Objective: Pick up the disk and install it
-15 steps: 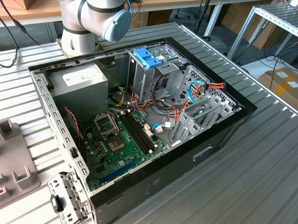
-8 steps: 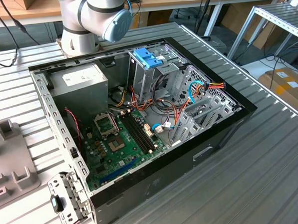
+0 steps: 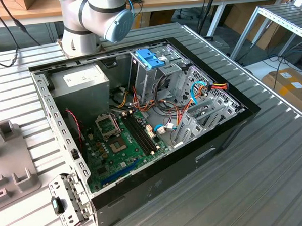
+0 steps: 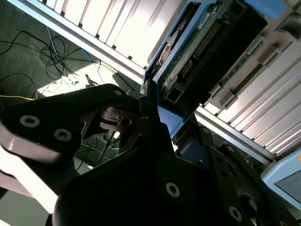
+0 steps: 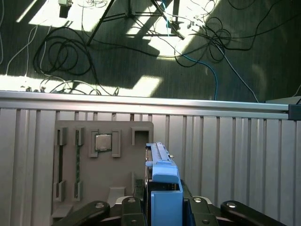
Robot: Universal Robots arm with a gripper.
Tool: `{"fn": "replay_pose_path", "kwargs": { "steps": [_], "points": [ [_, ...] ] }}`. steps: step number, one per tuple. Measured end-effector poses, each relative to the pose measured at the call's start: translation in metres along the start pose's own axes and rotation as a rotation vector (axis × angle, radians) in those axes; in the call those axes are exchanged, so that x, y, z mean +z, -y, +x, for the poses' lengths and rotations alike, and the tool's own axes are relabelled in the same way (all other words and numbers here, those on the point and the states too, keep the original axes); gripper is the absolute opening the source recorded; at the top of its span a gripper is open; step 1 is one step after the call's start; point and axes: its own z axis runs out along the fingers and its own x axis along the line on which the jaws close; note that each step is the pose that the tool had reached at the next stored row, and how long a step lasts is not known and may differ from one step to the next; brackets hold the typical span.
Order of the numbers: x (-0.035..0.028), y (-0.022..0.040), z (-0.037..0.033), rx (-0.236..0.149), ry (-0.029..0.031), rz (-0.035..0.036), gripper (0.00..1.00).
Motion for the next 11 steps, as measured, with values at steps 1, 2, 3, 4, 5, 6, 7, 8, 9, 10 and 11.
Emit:
{"fn": "replay_pose_path", "kwargs": {
  "steps": [1,2,3,4,5,6,7,8,9,10,11],
  "points": [
    [-0.0005,0.0000,0.0000,0.000,0.0003,0.0000,0.37],
    [-0.0014,0.0000,-0.0001,0.000,0.0010,0.0000,0.37],
    [-0.0019,-0.0001,-0.0001,0.000,0.0015,0.0000,0.37],
    [-0.0022,-0.0001,-0.0002,0.000,0.0019,0.0000,0.37],
    [-0.0027,-0.0001,-0.0002,0.000,0.0021,0.0000,0.37],
    [-0.0032,-0.0001,-0.0002,0.000,0.0024,0.0000,0.37],
    [-0.0038,-0.0001,-0.0003,0.000,0.0025,0.0000,0.37],
    [-0.0042,-0.0001,-0.0003,0.000,0.0026,0.0001,0.37],
    [-0.0045,-0.0001,-0.0004,0.000,0.0027,0.0001,0.37],
    [-0.0049,-0.0001,-0.0004,0.000,0.0028,0.0001,0.37],
    [-0.0052,0.0000,-0.0004,0.000,0.0028,0.0001,0.37]
  ]
}}
